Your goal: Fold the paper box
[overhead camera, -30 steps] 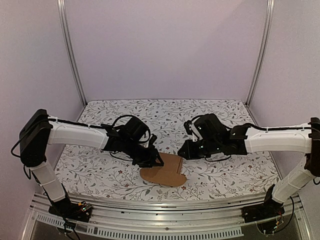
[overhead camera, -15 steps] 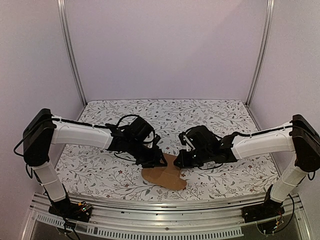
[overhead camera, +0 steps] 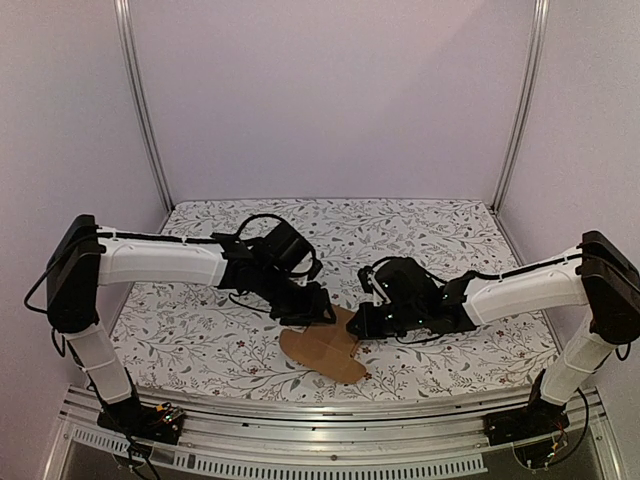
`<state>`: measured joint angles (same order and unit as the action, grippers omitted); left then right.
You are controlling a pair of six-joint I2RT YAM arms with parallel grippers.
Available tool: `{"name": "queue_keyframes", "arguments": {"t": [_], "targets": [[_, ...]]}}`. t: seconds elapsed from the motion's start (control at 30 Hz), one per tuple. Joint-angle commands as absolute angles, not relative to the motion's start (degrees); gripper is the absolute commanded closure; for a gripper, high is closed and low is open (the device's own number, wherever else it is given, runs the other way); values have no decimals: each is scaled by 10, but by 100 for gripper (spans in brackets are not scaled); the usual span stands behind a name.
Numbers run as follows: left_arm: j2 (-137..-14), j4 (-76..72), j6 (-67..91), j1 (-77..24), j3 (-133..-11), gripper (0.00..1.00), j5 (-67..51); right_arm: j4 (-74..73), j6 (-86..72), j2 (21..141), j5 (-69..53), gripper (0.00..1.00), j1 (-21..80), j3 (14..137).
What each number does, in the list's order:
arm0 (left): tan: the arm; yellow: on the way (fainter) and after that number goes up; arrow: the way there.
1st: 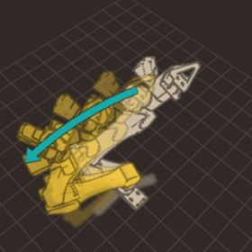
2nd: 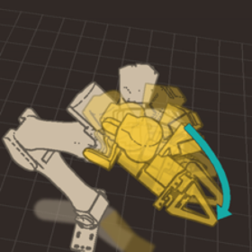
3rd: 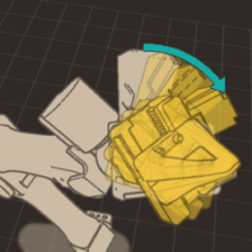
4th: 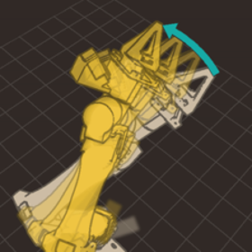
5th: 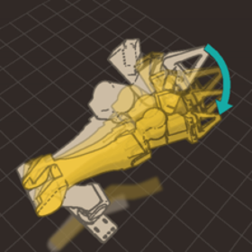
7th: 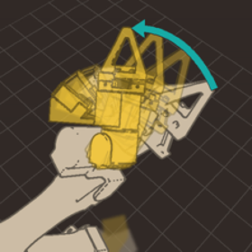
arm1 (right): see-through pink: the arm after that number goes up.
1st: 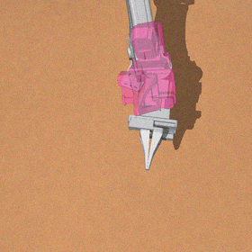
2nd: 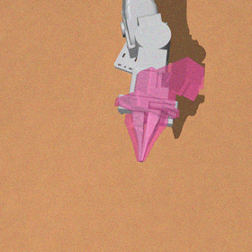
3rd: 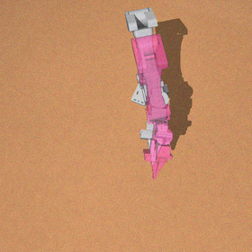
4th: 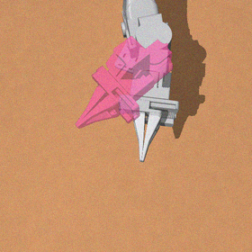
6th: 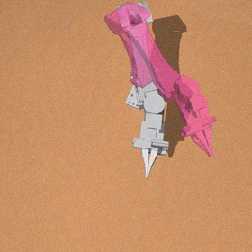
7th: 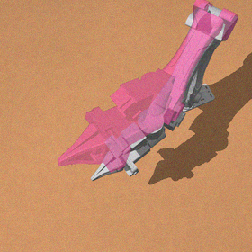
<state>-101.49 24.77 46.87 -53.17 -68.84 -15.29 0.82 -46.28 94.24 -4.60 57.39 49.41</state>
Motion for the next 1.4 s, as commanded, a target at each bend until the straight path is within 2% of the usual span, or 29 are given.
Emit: {"name": "queue_keyframes", "arguments": {"t": [0.0,0.2,0.37,0.8,1.07,1.13,1.37], "targets": [[-1006,307,432,-538,-714,43,-110,-37,-459,959,-34,97,580,473],[-991,362,401,-537,-727,41,-38,-39,-455,962,-37,98,581,478],[-1012,373,380,-534,-726,42,-22,-46,-447,960,-42,98,580,490],[-1050,286,386,-528,-666,54,-93,-72,-428,951,-49,98,580,506],[-1041,260,398,-529,-631,56,-99,-103,-421,935,-44,97,580,530],[-1033,257,401,-529,-626,56,-98,-115,-419,922,-39,94,581,539],[-1001,242,426,-535,-607,52,-84,-198,-400,834,32,69,580,546]]}}
